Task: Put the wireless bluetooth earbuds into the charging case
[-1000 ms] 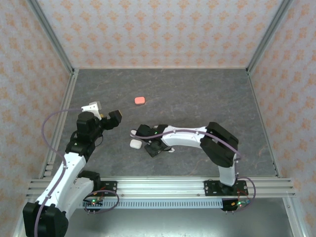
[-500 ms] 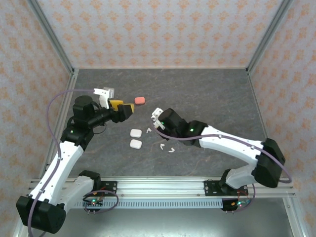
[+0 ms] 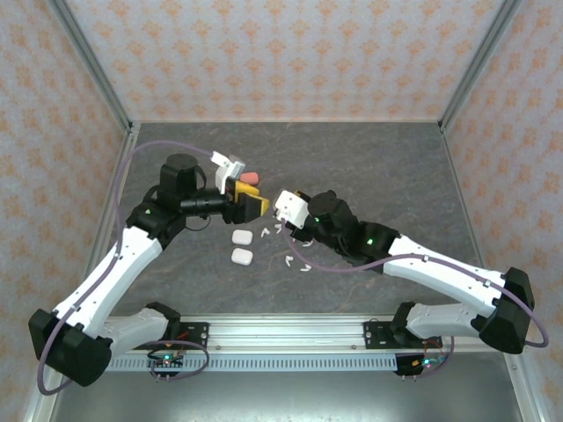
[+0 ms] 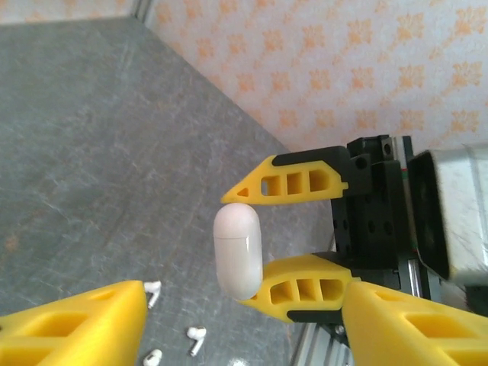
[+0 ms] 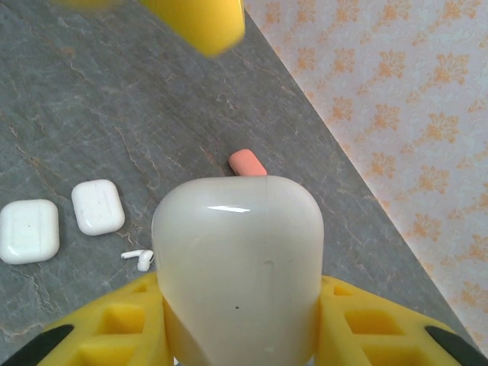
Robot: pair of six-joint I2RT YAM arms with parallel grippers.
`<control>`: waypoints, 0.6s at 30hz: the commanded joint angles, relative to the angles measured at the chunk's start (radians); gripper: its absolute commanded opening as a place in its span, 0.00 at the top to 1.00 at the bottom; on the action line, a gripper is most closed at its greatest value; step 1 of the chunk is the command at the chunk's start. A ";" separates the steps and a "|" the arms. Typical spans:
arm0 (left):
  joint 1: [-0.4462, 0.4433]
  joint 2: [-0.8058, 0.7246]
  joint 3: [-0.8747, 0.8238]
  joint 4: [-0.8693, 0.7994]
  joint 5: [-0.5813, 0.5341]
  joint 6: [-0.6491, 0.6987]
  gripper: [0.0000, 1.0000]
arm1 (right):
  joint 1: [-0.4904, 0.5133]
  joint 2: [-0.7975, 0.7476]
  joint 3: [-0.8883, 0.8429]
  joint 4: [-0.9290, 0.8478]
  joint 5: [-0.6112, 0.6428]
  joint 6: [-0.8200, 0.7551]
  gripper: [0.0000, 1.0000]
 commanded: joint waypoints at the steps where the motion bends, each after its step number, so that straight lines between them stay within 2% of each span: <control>1: -0.021 0.040 0.040 -0.043 0.028 0.037 0.36 | 0.000 0.005 0.028 0.031 -0.018 -0.022 0.63; 9: -0.063 0.122 0.056 -0.011 0.027 0.024 0.49 | 0.000 0.005 0.030 0.029 -0.048 0.003 0.63; 18: -0.090 0.138 0.053 -0.019 0.029 0.029 0.55 | 0.000 0.004 0.029 0.037 -0.017 0.007 0.63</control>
